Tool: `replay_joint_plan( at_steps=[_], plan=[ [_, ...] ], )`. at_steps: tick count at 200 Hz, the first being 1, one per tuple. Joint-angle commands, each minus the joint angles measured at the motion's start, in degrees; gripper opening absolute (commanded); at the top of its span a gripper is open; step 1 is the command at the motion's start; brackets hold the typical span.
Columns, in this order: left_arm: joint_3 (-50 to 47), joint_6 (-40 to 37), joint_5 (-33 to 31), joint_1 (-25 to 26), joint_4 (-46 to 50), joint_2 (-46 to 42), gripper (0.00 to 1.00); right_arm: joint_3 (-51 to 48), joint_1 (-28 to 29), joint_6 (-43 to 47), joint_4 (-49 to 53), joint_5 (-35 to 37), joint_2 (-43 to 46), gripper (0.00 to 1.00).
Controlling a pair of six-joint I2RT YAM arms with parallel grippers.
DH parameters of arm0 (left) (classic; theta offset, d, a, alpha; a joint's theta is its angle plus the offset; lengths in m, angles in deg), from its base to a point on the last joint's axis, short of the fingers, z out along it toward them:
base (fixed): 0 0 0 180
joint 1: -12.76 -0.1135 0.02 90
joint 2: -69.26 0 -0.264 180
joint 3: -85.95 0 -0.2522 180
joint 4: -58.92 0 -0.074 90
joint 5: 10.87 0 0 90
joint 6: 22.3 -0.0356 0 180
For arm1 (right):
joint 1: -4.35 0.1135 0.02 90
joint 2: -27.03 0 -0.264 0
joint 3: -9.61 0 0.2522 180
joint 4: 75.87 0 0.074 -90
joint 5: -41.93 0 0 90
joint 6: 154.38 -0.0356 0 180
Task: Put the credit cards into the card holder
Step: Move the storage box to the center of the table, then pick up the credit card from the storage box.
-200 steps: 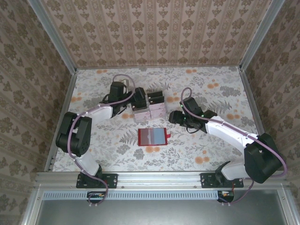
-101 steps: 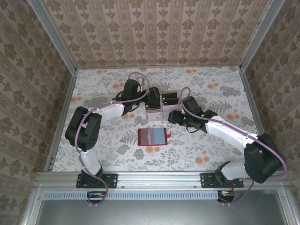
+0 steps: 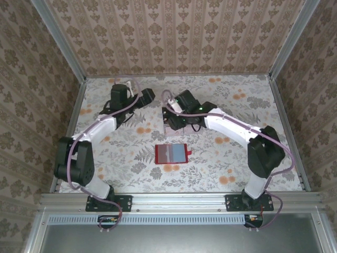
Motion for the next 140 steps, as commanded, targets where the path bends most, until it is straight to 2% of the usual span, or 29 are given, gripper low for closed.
replay_joint_plan(
  at_steps=[1, 30, 68, 140],
  plan=[
    [-3.07, -0.59, 1.96, -2.27, 4.97, -4.5, 1.0, 4.0, 1.58, 12.03, 7.98, 4.79, -4.65, 0.53],
    [-6.42, -0.54, 2.8, -5.35, 7.11, -9.44, 1.0, 6.73, 2.6, 15.62, 8.49, 8.74, -7.97, 0.49],
    [-10.22, -0.17, 3.49, -7.53, 8.36, -14.45, 1.0, 9.5, 2.95, 17.81, 8.34, 10.22, -10.97, 0.46],
    [-13.59, -0.7, 4.16, -9.98, 9.52, -17.88, 1.0, 11.68, 2.98, 19.69, 7.53, 11.93, -14.8, 0.43]
  ],
)
